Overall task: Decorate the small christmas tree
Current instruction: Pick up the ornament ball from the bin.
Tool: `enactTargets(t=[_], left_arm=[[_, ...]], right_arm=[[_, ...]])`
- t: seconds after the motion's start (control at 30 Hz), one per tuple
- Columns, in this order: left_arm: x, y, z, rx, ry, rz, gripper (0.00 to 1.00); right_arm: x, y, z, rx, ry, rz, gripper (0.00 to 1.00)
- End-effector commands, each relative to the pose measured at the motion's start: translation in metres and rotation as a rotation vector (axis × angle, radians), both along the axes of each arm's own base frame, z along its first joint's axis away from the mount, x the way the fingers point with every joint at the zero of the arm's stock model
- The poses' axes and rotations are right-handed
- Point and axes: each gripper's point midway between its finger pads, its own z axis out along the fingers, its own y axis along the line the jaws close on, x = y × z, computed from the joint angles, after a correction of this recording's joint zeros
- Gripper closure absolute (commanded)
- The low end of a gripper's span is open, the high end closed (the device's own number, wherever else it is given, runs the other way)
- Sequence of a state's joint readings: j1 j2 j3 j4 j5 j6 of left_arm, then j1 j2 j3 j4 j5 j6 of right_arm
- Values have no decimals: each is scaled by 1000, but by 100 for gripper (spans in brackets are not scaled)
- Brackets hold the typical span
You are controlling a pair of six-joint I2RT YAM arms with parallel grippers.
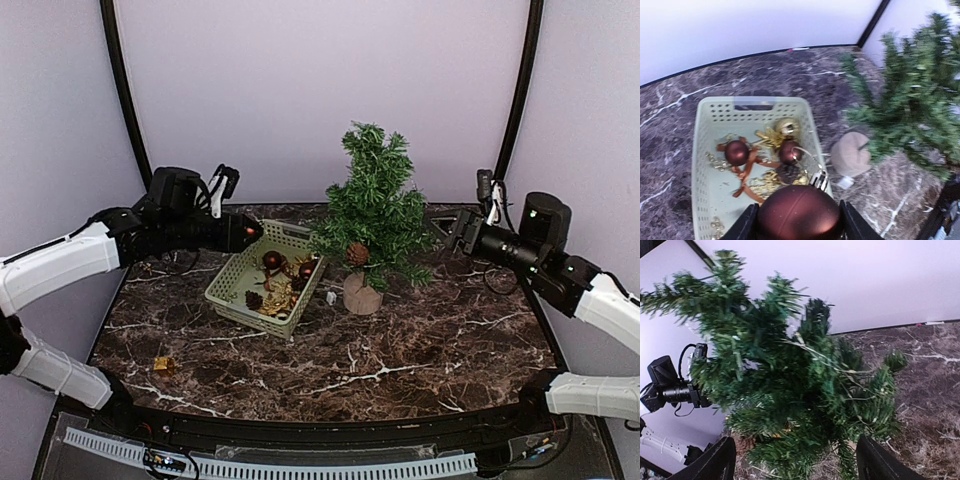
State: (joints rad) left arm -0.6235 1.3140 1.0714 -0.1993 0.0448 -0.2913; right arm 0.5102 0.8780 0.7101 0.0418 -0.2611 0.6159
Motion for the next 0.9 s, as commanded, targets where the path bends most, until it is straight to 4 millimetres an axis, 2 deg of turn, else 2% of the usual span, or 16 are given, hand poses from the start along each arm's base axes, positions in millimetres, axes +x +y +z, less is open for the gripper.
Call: enactTargets(t=[0.0, 0.27, 0.47, 0.57, 0.77, 0.87], left_arm=[[-49, -25, 40, -146, 15, -275, 55], [-114, -59, 111, -386, 4, -673, 56], [-140, -82, 145, -387, -44, -825, 57], [-143, -94, 154, -373, -56, -851, 57], [-124, -122, 179, -374, -81, -829, 57], [-121, -132, 185, -384, -81, -853, 57]], right_arm=[[-26, 10, 51, 36, -171, 144, 16], [-61, 31, 82, 130, -251, 362, 17], [-71, 37, 92, 142, -281, 387, 18], [-70, 37, 92, 144, -280, 371, 18], [-62, 35, 91, 149, -271, 320, 18], [-69, 42, 95, 156, -296, 370, 18]])
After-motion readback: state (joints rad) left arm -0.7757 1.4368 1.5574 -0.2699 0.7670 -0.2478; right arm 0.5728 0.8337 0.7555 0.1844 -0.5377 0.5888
